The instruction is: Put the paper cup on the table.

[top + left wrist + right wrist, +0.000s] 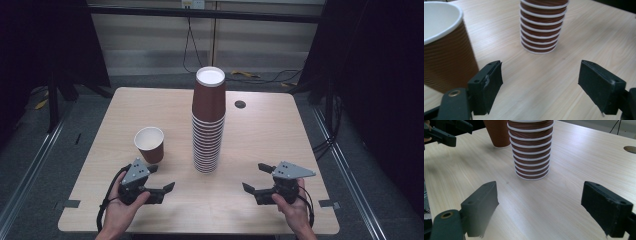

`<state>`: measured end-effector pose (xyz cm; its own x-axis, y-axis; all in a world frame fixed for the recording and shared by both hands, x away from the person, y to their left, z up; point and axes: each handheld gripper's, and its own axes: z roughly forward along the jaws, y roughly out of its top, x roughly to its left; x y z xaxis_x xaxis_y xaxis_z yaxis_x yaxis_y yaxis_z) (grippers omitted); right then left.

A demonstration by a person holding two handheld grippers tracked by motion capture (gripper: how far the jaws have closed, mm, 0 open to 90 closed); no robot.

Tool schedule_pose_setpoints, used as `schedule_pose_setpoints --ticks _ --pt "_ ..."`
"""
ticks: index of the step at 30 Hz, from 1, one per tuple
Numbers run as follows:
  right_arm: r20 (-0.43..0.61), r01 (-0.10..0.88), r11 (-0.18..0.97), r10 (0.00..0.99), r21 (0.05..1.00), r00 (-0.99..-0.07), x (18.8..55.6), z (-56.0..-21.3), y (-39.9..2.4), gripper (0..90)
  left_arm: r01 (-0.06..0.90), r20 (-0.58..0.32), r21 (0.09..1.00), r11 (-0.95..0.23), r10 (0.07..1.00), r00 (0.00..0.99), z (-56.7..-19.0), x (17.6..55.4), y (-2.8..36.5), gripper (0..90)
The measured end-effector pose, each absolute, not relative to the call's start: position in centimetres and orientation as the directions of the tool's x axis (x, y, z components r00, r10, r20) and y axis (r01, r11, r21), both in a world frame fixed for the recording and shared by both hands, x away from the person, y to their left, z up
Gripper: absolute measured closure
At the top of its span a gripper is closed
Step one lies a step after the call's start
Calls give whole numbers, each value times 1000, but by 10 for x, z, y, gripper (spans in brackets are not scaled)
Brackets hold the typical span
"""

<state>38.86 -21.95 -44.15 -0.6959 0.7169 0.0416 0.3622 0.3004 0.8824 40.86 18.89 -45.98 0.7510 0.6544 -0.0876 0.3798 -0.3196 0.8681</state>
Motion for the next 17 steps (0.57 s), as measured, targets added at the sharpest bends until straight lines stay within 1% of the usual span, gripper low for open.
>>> schedule_pose_setpoints --ticks 2,9,14,17 --pt "51 366 294 715 883 -697 388 -442 -218 134 379 -87 867 -325 649 756 -463 403 185 183" --pt "63 379 300 707 875 -705 388 -451 -209 135 388 -135 881 -269 644 753 -471 400 187 177" --pt "84 394 290 705 872 -704 389 -455 -207 135 375 -125 880 -292 619 776 -477 398 190 177" --pt "91 403 288 708 869 -701 391 -457 -207 134 379 -118 877 -294 633 765 -477 399 192 173"
